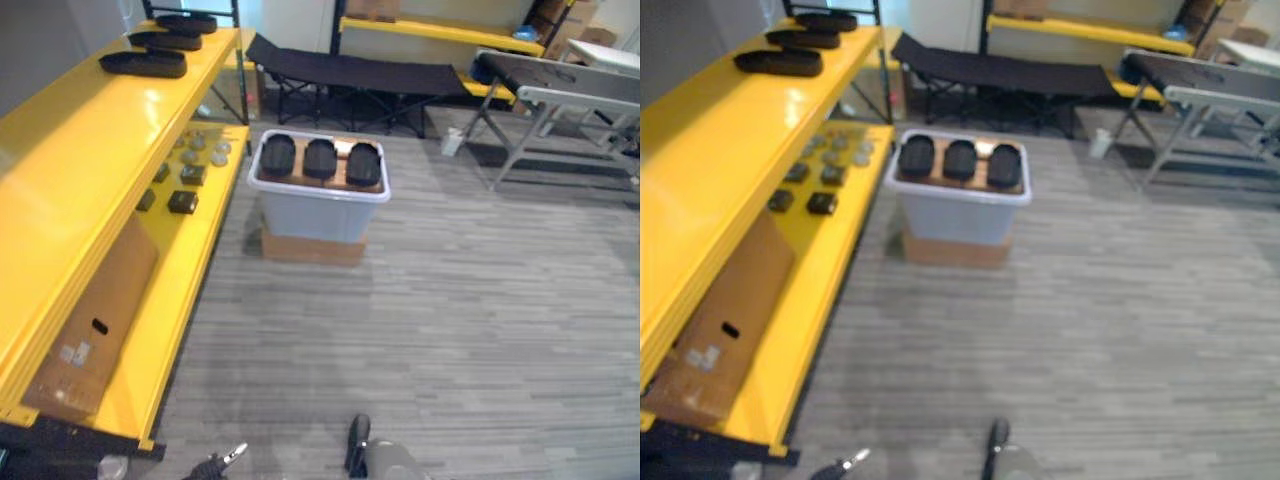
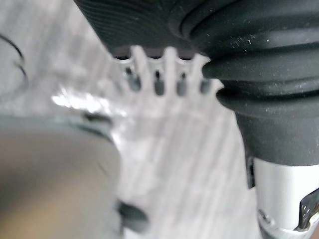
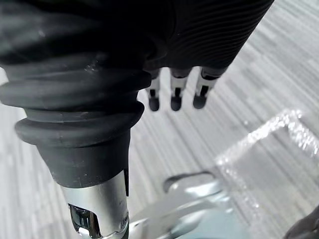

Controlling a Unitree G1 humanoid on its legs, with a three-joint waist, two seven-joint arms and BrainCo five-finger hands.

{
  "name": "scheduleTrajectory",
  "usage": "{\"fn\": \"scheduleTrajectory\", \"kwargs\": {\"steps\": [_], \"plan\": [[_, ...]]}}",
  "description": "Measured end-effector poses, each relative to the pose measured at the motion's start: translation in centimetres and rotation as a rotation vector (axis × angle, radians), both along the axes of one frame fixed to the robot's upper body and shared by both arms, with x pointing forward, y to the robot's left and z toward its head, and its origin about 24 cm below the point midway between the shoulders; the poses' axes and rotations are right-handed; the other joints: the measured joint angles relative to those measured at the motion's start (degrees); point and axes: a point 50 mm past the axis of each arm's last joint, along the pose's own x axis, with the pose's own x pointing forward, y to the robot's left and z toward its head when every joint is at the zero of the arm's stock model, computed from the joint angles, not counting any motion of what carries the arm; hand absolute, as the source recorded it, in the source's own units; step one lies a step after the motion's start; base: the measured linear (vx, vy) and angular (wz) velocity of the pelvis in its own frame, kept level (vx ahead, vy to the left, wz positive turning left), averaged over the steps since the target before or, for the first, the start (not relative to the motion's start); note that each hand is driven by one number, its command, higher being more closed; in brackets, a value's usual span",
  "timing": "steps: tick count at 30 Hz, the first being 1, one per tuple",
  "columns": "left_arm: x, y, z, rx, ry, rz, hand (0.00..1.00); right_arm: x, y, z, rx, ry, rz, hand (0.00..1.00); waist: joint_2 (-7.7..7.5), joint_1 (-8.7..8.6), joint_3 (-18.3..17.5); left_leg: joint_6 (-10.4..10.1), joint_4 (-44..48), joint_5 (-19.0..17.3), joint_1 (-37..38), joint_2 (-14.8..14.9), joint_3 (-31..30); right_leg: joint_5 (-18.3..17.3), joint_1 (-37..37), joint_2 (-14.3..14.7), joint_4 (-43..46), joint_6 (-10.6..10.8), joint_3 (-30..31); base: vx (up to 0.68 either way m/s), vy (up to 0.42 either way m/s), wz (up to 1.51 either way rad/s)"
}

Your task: Walk over and take plastic housings, then place them on the shelf

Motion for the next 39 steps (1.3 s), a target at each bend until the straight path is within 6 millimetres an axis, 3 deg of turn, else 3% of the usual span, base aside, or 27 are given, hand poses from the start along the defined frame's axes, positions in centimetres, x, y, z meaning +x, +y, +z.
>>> {"fn": "scheduleTrajectory", "kwargs": {"steps": [1, 3, 4, 7, 8, 9, 10, 11, 12, 14, 15, 16, 17, 18, 19, 21, 25, 26, 28, 29, 30, 31, 32, 34, 36, 37, 39], "plan": [[0.3, -0.9, 0.0, -0.025, -0.008, 0.093, 0.00, 0.4, -0.5, 0.1, -0.013, 0.013, 0.035, 0.00, 1.83, 0.29, -0.06, -0.53, 17.62, 3.30, -7.71, 4.70, 0.06, -1.38, 1.73, 2.05, -0.53, -1.26, -1.09, 0.55, -0.258, 0.02], [1.0, -1.0, 0.1, -0.009, -0.025, 0.182, 0.00, 1.8, -1.2, 0.3, -0.043, -0.007, 0.084, 0.00, 3.14, 0.42, 2.00, 0.60, 34.55, 3.95, -15.79, 9.30, 0.53, -1.78, 8.04, 4.32, -5.15, -1.81, -1.48, 0.56, -0.243, 0.10], [0.9, -0.7, 0.1, 0.004, -0.013, 0.231, 0.00, 2.4, -1.1, 0.4, -0.052, -0.013, 0.099, 0.00, 2.68, 0.42, 3.24, 0.73, 37.25, 3.82, -18.45, 8.21, -0.03, -1.76, 13.59, 4.38, -8.99, -1.83, -1.90, 0.55, -0.227, 0.17], [1.4, -0.9, 0.4, 0.020, -0.043, 0.285, 0.00, 3.1, -1.3, 0.6, -0.075, -0.046, 0.097, 0.00, 2.24, 3.17, 3.53, 0.95, 27.38, 3.88, -23.57, 1.89, 0.04, -1.77, 20.84, 2.98, -14.50, -1.83, -1.86, 0.50, -0.136, 0.02], [1.7, -1.0, 0.5, 0.024, -0.064, 0.291, 0.00, 4.4, -1.5, 0.9, -0.085, -0.083, 0.098, 0.00, 2.27, 4.27, 3.61, 0.97, 18.09, 4.97, -26.97, -1.88, 0.00, -2.11, 22.17, 2.09, -16.10, -1.70, -1.78, 0.46, 0.009, -0.23], [1.6, -0.9, 0.6, 0.039, -0.066, 0.287, 0.00, 5.7, -1.7, 1.3, -0.094, -0.125, 0.097, 0.00, 2.55, 5.53, 3.91, 1.43, 6.46, 9.31, -29.57, -5.16, -0.04, -3.37, 23.13, 1.35, -17.05, -0.57, -1.36, 0.36, 0.043, -0.27], [1.2, -0.9, 0.5, 0.047, -0.057, 0.282, 0.00, 6.2, -1.9, 1.5, -0.101, -0.139, 0.099, 0.00, 3.32, 5.94, 4.47, 1.45, 0.96, 12.08, -30.20, -5.87, -0.34, -3.97, 24.15, 1.66, -17.48, -0.43, -1.16, 0.34, 0.082, -0.34], [-0.2, -1.1, 0.2, 0.060, -0.022, 0.264, 0.00, 6.7, -2.3, 1.8, -0.113, -0.160, 0.110, 0.00, 5.20, 6.85, 5.22, 0.62, -7.22, 15.23, -30.39, -5.95, -1.58, -5.74, 26.62, 3.15, -18.70, -0.29, -0.47, 0.35, 0.144, -0.40], [-2.3, -1.1, -0.2, 0.072, 0.038, 0.248, 0.00, 6.8, -1.8, 1.7, -0.099, -0.158, 0.129, 0.00, 5.86, 7.54, 5.34, 2.08, -7.33, 18.71, -30.56, -4.79, -1.77, -8.20, 29.57, 4.27, -18.62, 0.53, 0.86, 0.39, 0.177, -0.42], [-4.8, -0.8, -0.5, 0.086, 0.114, 0.253, 0.00, 7.0, -0.7, 1.6, -0.078, -0.165, 0.145, 0.00, 3.31, 8.28, 5.07, 4.24, -1.09, 21.67, -31.95, -5.59, -0.46, -13.20, 30.87, 2.64, -16.59, -1.63, 2.44, 0.51, 0.220, -0.24], [-5.3, -0.2, -0.5, 0.095, 0.121, 0.260, 0.00, 7.4, -0.5, 1.7, -0.078, -0.177, 0.154, 0.00, 0.13, 8.43, 4.64, 6.64, 3.47, 20.15, -33.48, -6.08, 1.29, -16.55, 30.48, 1.02, -14.50, -3.11, 2.87, 0.54, 0.206, -0.09], [-5.4, 0.5, -0.4, 0.113, 0.122, 0.252, 0.00, 7.4, -0.4, 1.7, -0.073, -0.178, 0.160, 0.00, -1.35, 8.87, 4.30, 7.80, 4.76, 19.43, -33.61, -6.59, 2.10, -17.73, 30.26, -0.44, -13.14, -3.28, 3.05, 0.56, 0.152, -0.13], [-5.2, 1.1, -0.3, 0.137, 0.120, 0.234, 0.00, 7.8, -0.2, 1.7, -0.061, -0.193, 0.180, 0.00, -2.73, 9.03, 4.41, 10.34, 5.16, 18.74, -32.69, -7.23, 2.95, -16.41, 26.44, -2.61, -2.01, 0.24, 3.67, 0.69, 0.190, -0.04], [-4.5, 1.5, -0.2, 0.155, 0.091, 0.222, 0.00, 8.0, 0.1, 1.8, -0.051, -0.205, 0.207, 0.00, -3.44, 8.52, 4.30, 11.62, 3.78, 17.90, -30.57, -8.06, 3.03, -11.88, 21.13, -5.18, 10.89, 6.87, 3.85, 0.70, 0.188, -0.01], [-3.9, 1.6, -0.1, 0.163, 0.072, 0.213, 0.00, 8.1, 0.4, 1.7, -0.046, -0.206, 0.230, 0.00, -3.72, 8.55, 4.48, 12.21, 2.89, 17.51, -28.79, -8.41, 2.92, -11.29, 18.92, -6.31, 16.69, 7.78, 4.00, 0.69, 0.211, 0.12], [-1.5, 2.7, 0.6, 0.197, -0.030, 0.187, 0.00, 8.1, 1.6, 1.6, -0.028, -0.209, 0.331, 0.00, -3.69, 8.28, 4.65, 13.31, -1.02, 16.40, -20.56, -9.17, 2.79, -12.63, 15.40, -8.82, 24.20, 6.34, 1.38, 0.53, 0.126, 0.04], [3.9, 2.3, 2.3, 0.179, -0.245, 0.133, 0.00, 8.6, 2.8, 1.8, -0.018, -0.258, 0.402, 0.00, -1.55, 6.58, 3.77, 12.68, -5.23, 15.88, -14.65, -8.19, -0.84, -13.57, 11.40, -7.30, 8.37, 5.75, -2.51, 0.41, 0.007, 0.41], [5.4, 1.7, 2.7, 0.156, -0.294, 0.120, 0.00, 8.8, 2.7, 1.8, -0.021, -0.271, 0.405, 0.00, -1.03, 6.25, 3.47, 11.60, -5.53, 15.24, -14.44, -7.52, -2.41, -12.60, 9.17, -7.28, 3.13, 6.24, -1.58, 0.25, -0.046, 0.44], [6.2, 1.1, 2.9, 0.138, -0.317, 0.097, 0.00, 8.8, 3.0, 1.9, -0.018, -0.289, 0.458, 0.00, -1.07, 6.18, 3.44, 9.67, -5.35, 14.08, -13.72, -6.67, -4.77, -9.08, 6.56, -7.46, -2.74, 7.44, 2.39, 0.28, -0.126, 0.53], [6.2, 1.0, 2.8, 0.135, -0.317, 0.090, 0.00, 9.0, 3.1, 2.0, -0.021, -0.300, 0.474, 0.00, -1.55, 6.20, 3.17, 9.03, -5.29, 13.69, -13.45, -6.53, -5.56, -7.16, 6.48, -7.52, -4.11, 7.34, 2.99, 0.32, -0.262, 0.69], [5.5, 1.0, 2.5, 0.134, -0.288, 0.100, 0.00, 8.9, 3.6, 2.0, -0.017, -0.306, 0.515, 0.00, -2.43, 6.38, 2.63, 7.96, -5.35, 13.06, -12.87, -6.54, -7.26, -2.11, 6.97, -7.38, -6.51, 7.93, 3.57, 0.26, -0.284, 0.66], [4.6, 1.3, 2.2, 0.143, -0.258, 0.108, 0.00, 8.9, 4.1, 2.0, -0.008, -0.318, 0.546, 0.00, -3.95, 6.50, 1.76, 7.00, -5.18, 12.48, -12.78, -7.14, -8.45, 3.42, 7.23, -7.38, -8.16, 7.68, 3.54, 0.26, -0.378, 0.71], [3.6, 1.5, 1.9, 0.158, -0.223, 0.117, 0.00, 9.1, 4.5, 2.1, -0.006, -0.332, 0.582, 0.00, -5.57, 6.71, 0.95, 5.98, -4.65, 11.79, -13.11, -8.01, -9.42, 5.85, 7.42, -7.61, -9.34, 7.35, 2.73, 0.24, -0.396, 0.45], [2.1, 0.3, 1.1, 0.128, -0.147, 0.179, 0.00, 11.1, 4.7, 3.3, -0.055, -0.418, 0.693, 0.00, -2.98, 7.86, 1.47, 4.11, -2.28, 10.39, -14.19, -5.11, -10.37, 4.46, 10.78, -5.19, -12.38, 6.65, 0.06, 0.17, -0.328, 0.36], [1.5, -0.4, 0.7, 0.129, -0.099, 0.166, 0.00, 13.8, 5.7, 6.6, -0.110, -0.635, 0.908, 0.00, 0.08, 7.47, 1.22, 3.02, -3.26, 10.61, -15.24, -2.41, -10.82, 4.24, 12.10, -2.76, -15.33, 5.86, -3.92, 0.08, -0.217, 0.56], [1.3, -0.3, 0.7, 0.142, -0.088, 0.149, 0.00, 14.3, 6.4, 7.6, -0.111, -0.697, 0.961, 0.00, 0.56, 7.49, 1.23, 2.55, -3.91, 10.93, -15.21, -1.92, -10.63, 4.21, 12.35, -2.49, -15.40, 5.74, -4.39, 0.07, -0.162, 0.39], [-0.1, 0.1, 0.3, 0.177, -0.034, 0.130, 0.00, 15.8, 9.8, 12.0, -0.085, -0.955, 1.122, 0.00, 0.50, 7.12, 1.20, 2.27, -6.96, 12.99, -14.61, -1.27, -8.20, 3.80, 12.98, -2.37, -15.92, 5.15, -5.93, 0.04, -0.112, 0.31]]}}
